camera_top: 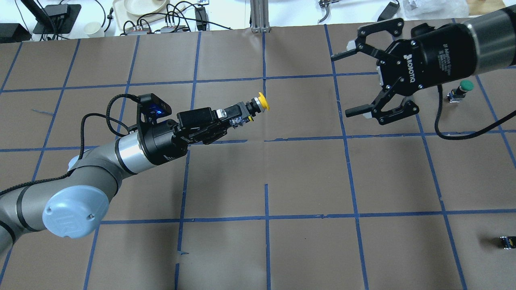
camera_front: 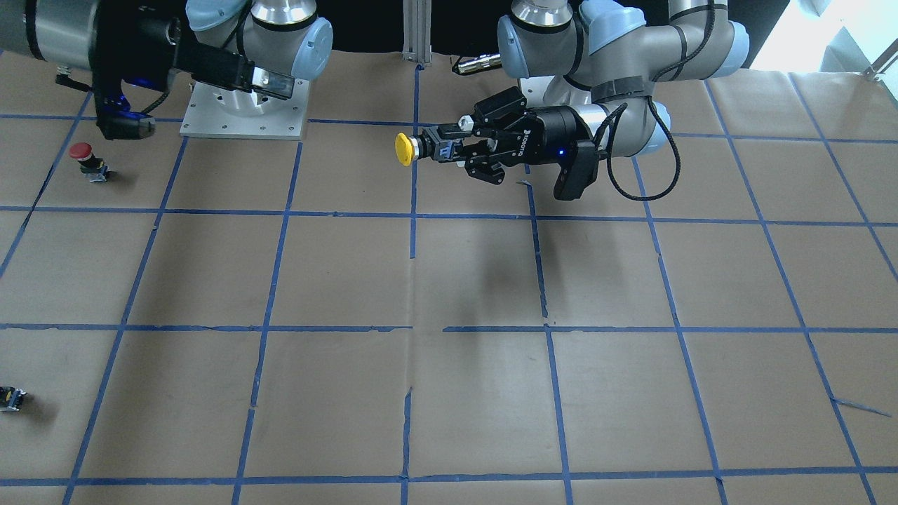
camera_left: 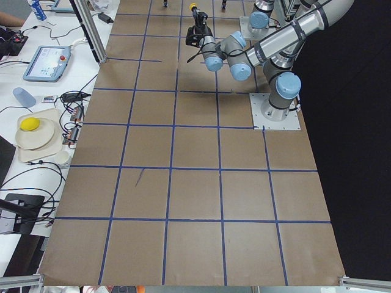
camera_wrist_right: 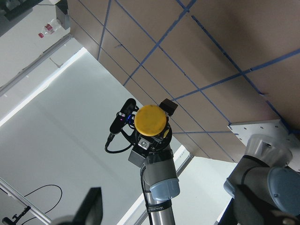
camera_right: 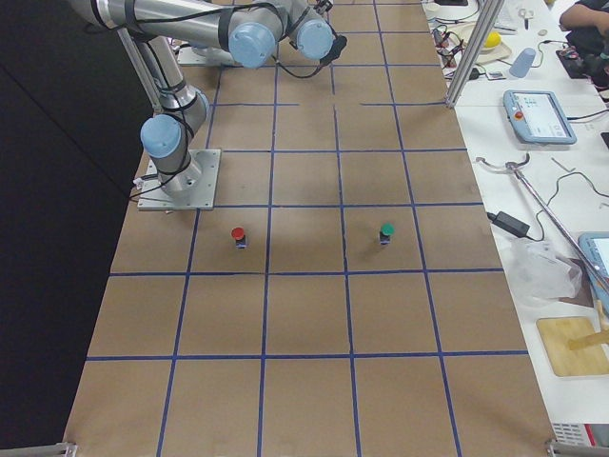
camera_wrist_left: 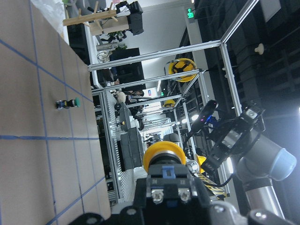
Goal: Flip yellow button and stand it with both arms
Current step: 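Close the right gripper on the yellow cap held by the left gripper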
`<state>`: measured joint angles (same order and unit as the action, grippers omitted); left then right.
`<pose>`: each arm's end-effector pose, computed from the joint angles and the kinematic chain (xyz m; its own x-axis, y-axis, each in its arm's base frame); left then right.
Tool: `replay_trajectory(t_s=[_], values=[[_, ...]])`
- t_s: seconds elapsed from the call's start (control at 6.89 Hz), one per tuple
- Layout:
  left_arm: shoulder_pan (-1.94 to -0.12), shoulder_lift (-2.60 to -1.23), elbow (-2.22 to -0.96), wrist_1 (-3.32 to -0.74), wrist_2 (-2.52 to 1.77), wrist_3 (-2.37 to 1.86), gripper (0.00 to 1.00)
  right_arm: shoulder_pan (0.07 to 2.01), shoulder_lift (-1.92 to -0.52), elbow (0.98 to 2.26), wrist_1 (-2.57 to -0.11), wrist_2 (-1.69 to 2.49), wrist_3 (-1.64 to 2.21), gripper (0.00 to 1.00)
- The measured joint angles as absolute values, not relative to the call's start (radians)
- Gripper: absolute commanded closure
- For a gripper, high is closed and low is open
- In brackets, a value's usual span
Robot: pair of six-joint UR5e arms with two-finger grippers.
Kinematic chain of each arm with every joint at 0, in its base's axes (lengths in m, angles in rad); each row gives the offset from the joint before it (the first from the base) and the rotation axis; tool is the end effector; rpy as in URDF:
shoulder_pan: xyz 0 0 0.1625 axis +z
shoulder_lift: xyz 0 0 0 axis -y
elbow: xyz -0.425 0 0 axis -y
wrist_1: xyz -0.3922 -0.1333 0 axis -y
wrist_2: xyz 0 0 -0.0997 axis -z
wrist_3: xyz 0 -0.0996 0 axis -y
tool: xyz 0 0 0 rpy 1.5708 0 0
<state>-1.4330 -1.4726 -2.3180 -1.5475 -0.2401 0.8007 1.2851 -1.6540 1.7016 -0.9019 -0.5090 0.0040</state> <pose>-0.1777 -0.3936 0.3092 0.1385 0.2068 0.9685 -0.3027 0.9400 -0.1574 0.0987 -0.4456 0.4653 -0.3051 0.6905 -0.6559 0.2138 0.7208 0.6594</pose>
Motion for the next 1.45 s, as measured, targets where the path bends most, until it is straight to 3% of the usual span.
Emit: replay_trajectory(t_s=[0.73,0.87,1.02,1.45], values=[[-1.544,-1.464,-2.348,-1.543,-0.35,0.805,0.95,1.453,-1.556,1.722,-1.108,-0.431,0.09,0.01],[-1.548,-1.466,-2.348,-1.541,-0.353,0.805,0.95,1.458,-1.56,1.719,-1.108,-0.441,0.097,0.05],[-1.549,-1.466,-2.348,-1.54,-0.354,0.805,0.95,1.46,-1.579,1.717,-1.1,-0.462,0.102,0.18],[-1.549,-1.471,-2.344,-1.537,-0.355,0.806,0.95,1.459,-1.618,1.719,-1.071,-0.494,0.104,0.31]])
